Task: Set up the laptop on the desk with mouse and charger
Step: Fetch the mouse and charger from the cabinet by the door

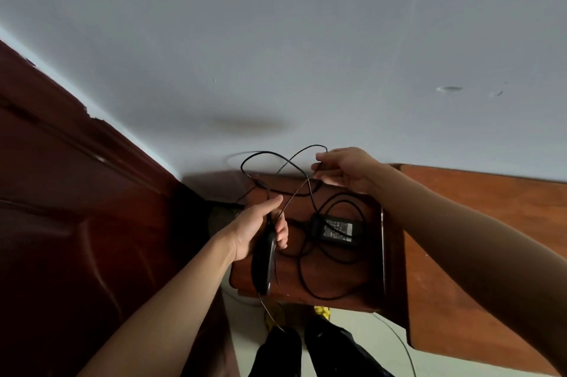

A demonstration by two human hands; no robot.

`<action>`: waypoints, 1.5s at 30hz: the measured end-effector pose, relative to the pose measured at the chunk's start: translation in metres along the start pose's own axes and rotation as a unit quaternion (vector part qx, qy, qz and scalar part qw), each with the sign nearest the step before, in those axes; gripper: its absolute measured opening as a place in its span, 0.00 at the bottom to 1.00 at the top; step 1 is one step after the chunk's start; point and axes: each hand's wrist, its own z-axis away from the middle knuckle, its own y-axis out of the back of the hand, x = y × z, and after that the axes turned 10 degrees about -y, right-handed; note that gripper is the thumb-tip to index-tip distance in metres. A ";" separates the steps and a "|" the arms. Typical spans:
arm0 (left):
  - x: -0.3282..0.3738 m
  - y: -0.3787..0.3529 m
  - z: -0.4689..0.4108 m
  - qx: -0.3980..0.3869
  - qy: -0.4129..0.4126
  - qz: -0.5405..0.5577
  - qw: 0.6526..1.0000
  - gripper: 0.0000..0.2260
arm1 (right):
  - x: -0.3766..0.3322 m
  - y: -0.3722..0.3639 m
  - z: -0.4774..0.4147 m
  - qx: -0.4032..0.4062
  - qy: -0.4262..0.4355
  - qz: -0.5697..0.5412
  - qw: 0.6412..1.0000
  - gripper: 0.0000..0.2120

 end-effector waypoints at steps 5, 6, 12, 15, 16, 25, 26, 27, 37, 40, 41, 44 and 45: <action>-0.027 0.026 0.019 0.102 0.019 0.017 0.994 0.24 | 0.069 0.036 -0.053 0.136 -0.023 0.107 0.985 0.10; -0.032 0.031 0.023 0.139 0.019 0.034 0.990 0.23 | 0.090 0.045 -0.063 0.184 -0.016 0.207 0.961 0.10; -0.069 0.053 0.029 0.325 0.043 0.170 0.929 0.20 | 0.209 0.032 -0.104 0.114 -0.091 0.530 0.835 0.21; -0.084 0.060 0.029 0.356 0.084 0.158 0.917 0.16 | 0.230 0.018 -0.112 0.117 -0.066 0.499 0.856 0.19; -0.087 0.062 0.028 0.363 0.100 0.144 0.915 0.14 | 0.228 0.014 -0.110 0.131 -0.037 0.466 0.874 0.16; -0.070 0.039 -0.020 0.302 0.116 0.147 0.935 0.19 | 0.161 0.002 -0.040 -0.023 0.220 0.505 0.834 0.11; -0.066 0.037 -0.027 0.295 0.110 0.151 0.937 0.18 | 0.160 0.003 -0.037 -0.033 0.228 0.535 0.813 0.12; -0.062 0.034 -0.033 0.295 0.108 0.150 0.938 0.16 | 0.161 0.004 -0.035 -0.043 0.228 0.554 0.800 0.13; -0.071 0.057 -0.018 0.414 0.078 0.147 0.895 0.20 | 0.110 0.054 -0.122 0.282 0.131 0.398 0.863 0.10; -0.083 0.066 0.002 0.380 0.109 0.170 0.902 0.21 | 0.085 0.042 -0.164 0.245 0.106 0.394 0.880 0.19; -0.086 0.069 0.006 0.373 0.110 0.181 0.903 0.21 | 0.082 0.029 -0.174 0.204 0.084 0.374 0.901 0.23; -0.085 0.070 0.009 0.379 0.077 0.204 0.899 0.15 | 0.087 -0.009 -0.184 0.106 0.051 0.340 0.933 0.18; -0.082 0.071 0.009 0.385 0.065 0.215 0.895 0.13 | 0.093 -0.019 -0.178 0.092 0.074 0.355 0.927 0.14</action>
